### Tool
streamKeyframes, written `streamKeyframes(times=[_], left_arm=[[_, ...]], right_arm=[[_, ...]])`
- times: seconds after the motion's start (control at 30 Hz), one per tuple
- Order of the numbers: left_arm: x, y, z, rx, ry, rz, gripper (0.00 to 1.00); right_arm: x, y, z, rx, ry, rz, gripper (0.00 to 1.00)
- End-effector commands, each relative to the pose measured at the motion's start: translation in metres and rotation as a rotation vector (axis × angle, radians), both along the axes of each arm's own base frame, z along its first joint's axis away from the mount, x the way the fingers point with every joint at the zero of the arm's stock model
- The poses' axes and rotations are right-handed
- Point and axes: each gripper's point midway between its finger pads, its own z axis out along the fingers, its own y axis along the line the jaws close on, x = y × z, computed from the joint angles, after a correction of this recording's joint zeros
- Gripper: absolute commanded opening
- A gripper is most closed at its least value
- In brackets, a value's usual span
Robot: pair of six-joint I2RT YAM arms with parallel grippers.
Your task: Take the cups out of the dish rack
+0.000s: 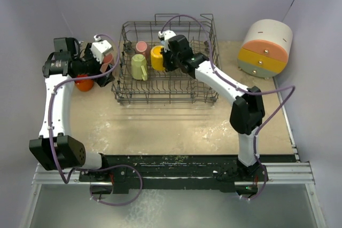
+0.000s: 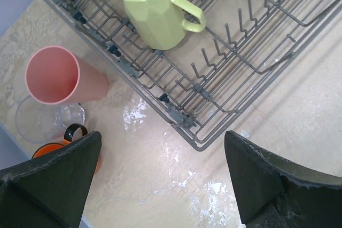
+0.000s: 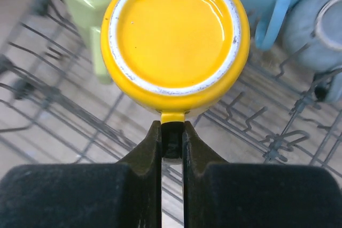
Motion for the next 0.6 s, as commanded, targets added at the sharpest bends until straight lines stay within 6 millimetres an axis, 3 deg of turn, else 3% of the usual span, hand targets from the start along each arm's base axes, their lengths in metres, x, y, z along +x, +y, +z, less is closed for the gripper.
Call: streamKeyframes(times=[0.0,0.13,0.3,0.57], left_arm=[[-0.014,-0.02,0.025,-0.003,-0.15,-0.145,0.99],[-0.025,-0.031,0.036,0.025,-0.294,-0.249,0.99],[-0.039,-0.046,0.07,0.072,-0.564,-0.352,0.97],[-0.073,-0.061,0.097,0.202,-0.852,-0.487,0.86]], right_arm=[[-0.016,0.017,0.176,0.309,-0.277,-0.028,0.0],[-0.056,0.032,0.202,0.457,-0.196,-0.006,0.0],[-0.115,0.044,0.238,0.807,-0.025,0.091,0.0],[-0.181,0.055,0.266,1.092,0.158,0.255,0.0]])
